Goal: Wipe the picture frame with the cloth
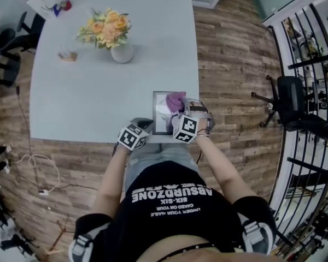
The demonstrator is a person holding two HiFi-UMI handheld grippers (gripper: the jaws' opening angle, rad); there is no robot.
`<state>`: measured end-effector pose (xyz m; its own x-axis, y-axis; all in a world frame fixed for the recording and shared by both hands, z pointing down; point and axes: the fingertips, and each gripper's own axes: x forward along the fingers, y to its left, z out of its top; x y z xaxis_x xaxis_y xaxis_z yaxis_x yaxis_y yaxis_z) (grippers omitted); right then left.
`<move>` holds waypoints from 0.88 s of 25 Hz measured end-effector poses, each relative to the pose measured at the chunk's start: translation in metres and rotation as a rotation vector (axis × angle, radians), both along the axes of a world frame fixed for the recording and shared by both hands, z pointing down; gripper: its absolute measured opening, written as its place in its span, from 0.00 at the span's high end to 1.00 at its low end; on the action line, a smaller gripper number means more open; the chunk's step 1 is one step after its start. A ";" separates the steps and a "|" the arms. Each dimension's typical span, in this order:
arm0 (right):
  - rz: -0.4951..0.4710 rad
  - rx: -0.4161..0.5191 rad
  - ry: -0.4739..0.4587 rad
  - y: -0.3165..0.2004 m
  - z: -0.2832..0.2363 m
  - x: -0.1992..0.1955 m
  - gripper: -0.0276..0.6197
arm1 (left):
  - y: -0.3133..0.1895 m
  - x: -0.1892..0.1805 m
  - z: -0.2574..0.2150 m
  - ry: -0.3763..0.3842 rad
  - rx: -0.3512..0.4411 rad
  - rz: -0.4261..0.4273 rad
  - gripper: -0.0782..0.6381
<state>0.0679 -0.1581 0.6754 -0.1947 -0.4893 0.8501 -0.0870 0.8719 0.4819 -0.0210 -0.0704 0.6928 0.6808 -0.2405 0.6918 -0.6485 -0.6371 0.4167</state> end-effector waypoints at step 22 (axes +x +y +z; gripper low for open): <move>0.068 0.088 0.087 0.006 -0.006 0.020 0.77 | 0.000 -0.001 0.002 -0.021 0.034 -0.047 0.88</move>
